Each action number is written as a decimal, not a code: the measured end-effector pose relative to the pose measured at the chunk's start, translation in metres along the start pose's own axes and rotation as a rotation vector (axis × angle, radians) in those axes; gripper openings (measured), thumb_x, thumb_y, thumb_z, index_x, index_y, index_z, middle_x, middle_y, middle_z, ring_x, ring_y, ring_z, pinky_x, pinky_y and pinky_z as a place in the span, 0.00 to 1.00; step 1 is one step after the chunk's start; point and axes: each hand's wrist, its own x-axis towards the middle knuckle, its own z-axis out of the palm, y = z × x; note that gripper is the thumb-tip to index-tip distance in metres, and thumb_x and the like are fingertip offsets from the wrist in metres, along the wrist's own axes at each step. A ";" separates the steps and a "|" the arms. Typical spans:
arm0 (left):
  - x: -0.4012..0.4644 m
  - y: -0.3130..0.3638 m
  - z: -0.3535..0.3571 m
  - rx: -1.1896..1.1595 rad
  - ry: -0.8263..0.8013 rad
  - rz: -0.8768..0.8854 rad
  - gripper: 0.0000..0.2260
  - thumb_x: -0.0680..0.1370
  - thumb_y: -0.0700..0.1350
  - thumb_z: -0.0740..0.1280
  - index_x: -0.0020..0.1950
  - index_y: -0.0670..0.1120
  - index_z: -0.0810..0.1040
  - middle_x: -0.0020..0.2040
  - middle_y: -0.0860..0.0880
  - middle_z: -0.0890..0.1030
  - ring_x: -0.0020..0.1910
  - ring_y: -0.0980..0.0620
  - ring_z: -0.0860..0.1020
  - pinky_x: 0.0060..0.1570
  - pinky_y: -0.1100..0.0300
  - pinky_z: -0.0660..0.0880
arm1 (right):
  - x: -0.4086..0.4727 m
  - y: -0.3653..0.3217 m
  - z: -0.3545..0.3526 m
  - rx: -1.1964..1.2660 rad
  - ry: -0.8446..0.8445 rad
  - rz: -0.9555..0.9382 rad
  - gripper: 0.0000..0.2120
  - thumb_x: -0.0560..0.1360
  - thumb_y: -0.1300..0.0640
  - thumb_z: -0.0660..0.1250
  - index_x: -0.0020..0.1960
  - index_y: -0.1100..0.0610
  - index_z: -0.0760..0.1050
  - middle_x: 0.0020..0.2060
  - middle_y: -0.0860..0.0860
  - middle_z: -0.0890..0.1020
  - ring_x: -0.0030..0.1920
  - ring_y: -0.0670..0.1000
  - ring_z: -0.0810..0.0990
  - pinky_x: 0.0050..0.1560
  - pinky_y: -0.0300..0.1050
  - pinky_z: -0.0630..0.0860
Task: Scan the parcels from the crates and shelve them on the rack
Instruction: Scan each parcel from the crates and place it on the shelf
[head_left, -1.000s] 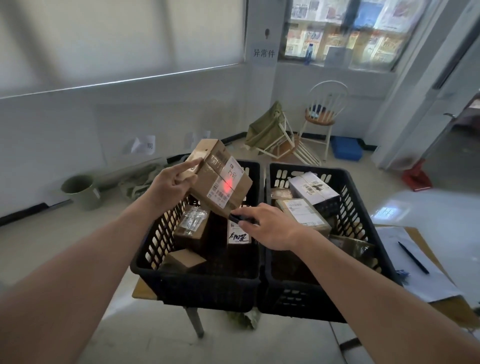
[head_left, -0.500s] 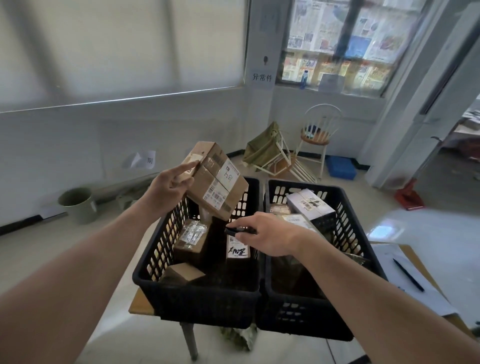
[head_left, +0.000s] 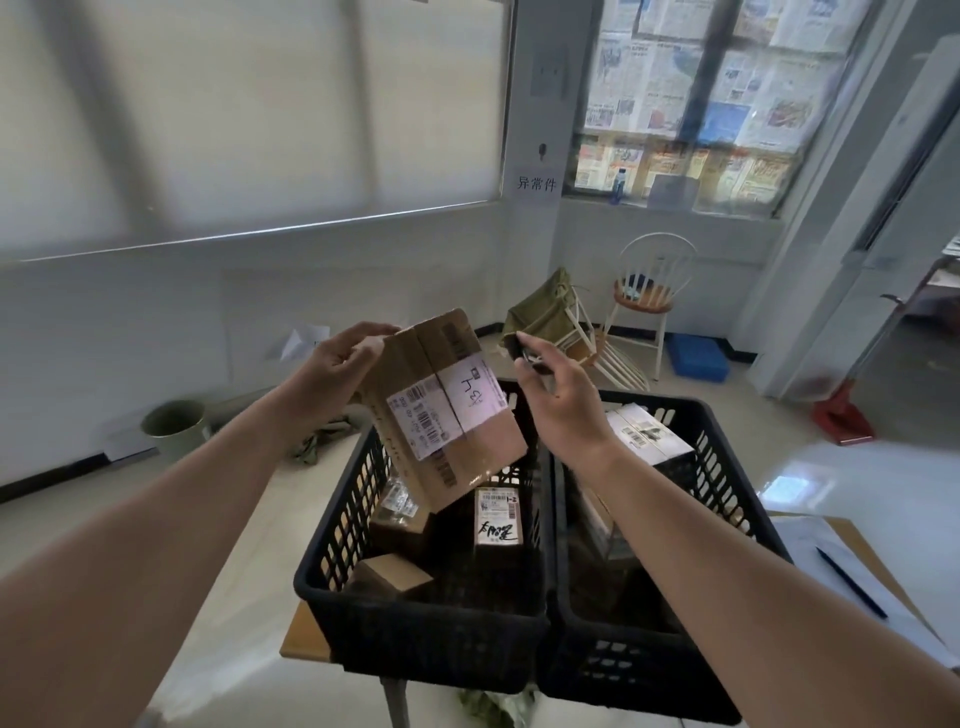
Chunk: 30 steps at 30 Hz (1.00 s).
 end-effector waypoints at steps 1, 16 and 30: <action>0.000 0.002 -0.004 -0.001 0.005 0.001 0.16 0.77 0.64 0.63 0.61 0.62 0.82 0.48 0.50 0.84 0.52 0.45 0.84 0.53 0.41 0.85 | 0.004 -0.003 0.003 0.029 0.016 0.001 0.22 0.87 0.44 0.61 0.80 0.45 0.70 0.70 0.54 0.78 0.71 0.54 0.76 0.73 0.60 0.74; -0.009 0.025 -0.027 -0.152 0.190 -0.084 0.14 0.87 0.52 0.60 0.66 0.44 0.73 0.48 0.47 0.79 0.44 0.54 0.83 0.40 0.58 0.80 | 0.013 -0.024 0.038 0.552 -0.119 -0.027 0.16 0.84 0.49 0.67 0.71 0.39 0.74 0.59 0.51 0.83 0.54 0.44 0.86 0.46 0.39 0.84; -0.096 0.084 0.041 -0.035 0.652 -0.062 0.18 0.84 0.43 0.68 0.73 0.47 0.72 0.65 0.42 0.80 0.65 0.41 0.80 0.56 0.44 0.83 | 0.009 -0.038 0.039 0.939 -0.280 0.035 0.17 0.84 0.48 0.68 0.73 0.40 0.75 0.62 0.56 0.80 0.49 0.47 0.87 0.40 0.48 0.86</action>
